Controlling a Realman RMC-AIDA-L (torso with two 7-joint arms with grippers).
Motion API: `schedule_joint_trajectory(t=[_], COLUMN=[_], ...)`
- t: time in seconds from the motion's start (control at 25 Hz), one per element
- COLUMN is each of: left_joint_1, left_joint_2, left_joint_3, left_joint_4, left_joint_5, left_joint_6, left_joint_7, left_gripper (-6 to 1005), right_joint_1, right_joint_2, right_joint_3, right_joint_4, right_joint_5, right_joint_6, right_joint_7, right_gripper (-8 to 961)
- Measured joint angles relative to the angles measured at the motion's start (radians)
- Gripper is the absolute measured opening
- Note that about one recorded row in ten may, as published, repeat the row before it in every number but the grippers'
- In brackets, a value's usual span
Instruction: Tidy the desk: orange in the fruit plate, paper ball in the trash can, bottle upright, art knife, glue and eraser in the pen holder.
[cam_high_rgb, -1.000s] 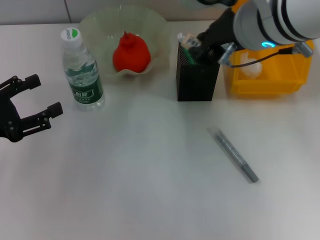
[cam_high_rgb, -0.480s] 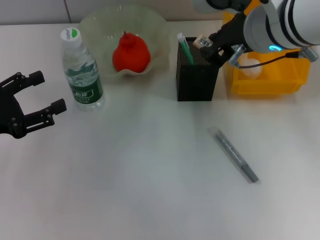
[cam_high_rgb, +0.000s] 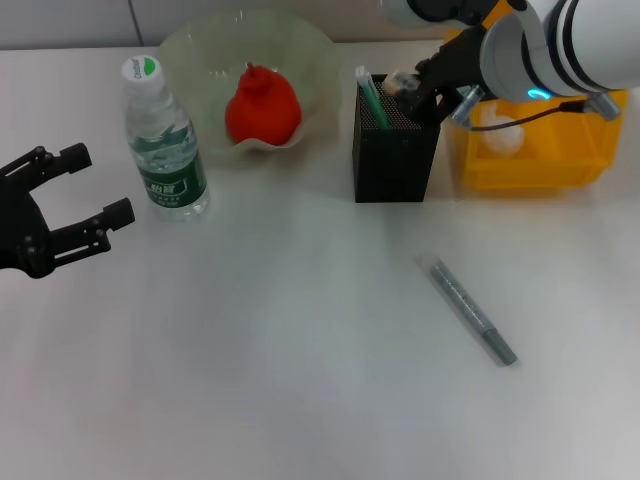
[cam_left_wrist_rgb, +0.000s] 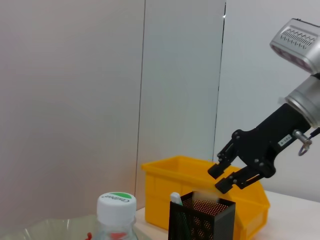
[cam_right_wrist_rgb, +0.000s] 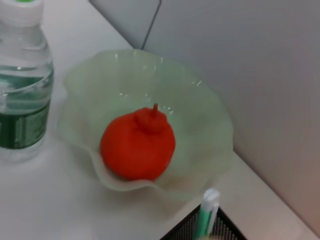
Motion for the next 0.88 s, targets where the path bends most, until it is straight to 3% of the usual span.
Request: schedule_joint_trajectory(t=[0.16,0.4,0.6,0.68,0.88], left_joint_1=[0.001,0.000,-0.001,-0.001,-0.005], left_joint_2=[-0.001,-0.009,-0.010,-0.010,-0.002], left_joint_3=[0.000,0.000,0.001,0.001,0.003], left_joint_4=[0.000,0.001,0.002,0.005,0.008], left_joint_5=[0.000,0.000,0.000,0.000,0.000], left_joint_6=[0.003,0.005,0.009,0.010,0.025], left_joint_7=[-0.006,-0.006,0.005,0.009,0.021], left_gripper=[861,860,860,860,860], right_joint_1=[-0.001,-0.003,-0.014,-0.007,0.025], right_joint_2=[0.000,0.001,0.003,0.004,0.004], right_joint_3=[0.003,0.000,-0.009,-0.011,-0.006], right_joint_4=[0.020,-0.001,-0.129,-0.204,-0.262], right_joint_5=[0.001,0.001,0.007,0.037,0.051], right_joint_6=[0.037,0.011,-0.157,-0.294,-0.483], right_joint_7=[0.000,-0.001,0.012,0.039,0.125], right_gripper=[276,511,703,702,700])
